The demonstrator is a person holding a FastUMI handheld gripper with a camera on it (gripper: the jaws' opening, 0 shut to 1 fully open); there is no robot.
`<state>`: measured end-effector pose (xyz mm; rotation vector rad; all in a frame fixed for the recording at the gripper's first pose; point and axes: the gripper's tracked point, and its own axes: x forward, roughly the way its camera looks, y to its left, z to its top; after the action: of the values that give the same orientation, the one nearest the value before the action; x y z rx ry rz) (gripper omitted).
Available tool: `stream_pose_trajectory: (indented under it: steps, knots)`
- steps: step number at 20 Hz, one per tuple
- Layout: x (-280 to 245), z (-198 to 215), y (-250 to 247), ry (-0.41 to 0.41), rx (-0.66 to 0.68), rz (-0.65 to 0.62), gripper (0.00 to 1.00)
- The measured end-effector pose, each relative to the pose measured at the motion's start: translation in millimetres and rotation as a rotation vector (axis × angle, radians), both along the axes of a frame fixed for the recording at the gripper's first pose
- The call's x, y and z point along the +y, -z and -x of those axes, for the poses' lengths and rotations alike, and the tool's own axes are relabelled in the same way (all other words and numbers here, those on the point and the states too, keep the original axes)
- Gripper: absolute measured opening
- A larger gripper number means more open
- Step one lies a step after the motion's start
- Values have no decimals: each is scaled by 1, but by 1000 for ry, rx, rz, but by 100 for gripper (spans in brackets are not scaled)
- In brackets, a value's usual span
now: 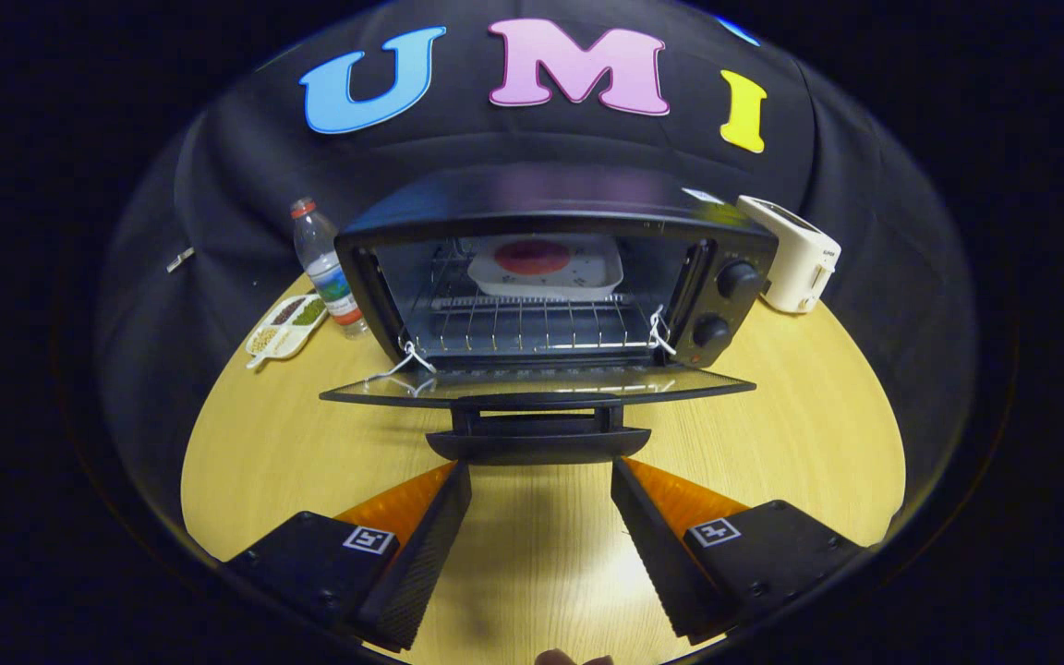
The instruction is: Open the toaster oven, put the food inside, and close the toaster oven door.
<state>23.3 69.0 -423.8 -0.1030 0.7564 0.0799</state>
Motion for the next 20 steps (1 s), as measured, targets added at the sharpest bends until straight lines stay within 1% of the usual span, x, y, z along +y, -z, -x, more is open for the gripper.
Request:
stream_pose_trajectory:
  steps: [3,7,10,15,20]
  knots:
    - [8,-12,-22,-29,-62,-9,99]
    - [5,-30,-44,-42,-144,-18,100]
    - [7,-45,-69,-62,-236,-18,99]
    - [8,-39,-135,-128,-399,0,99]
    - [6,-8,-203,-193,-555,4,97]
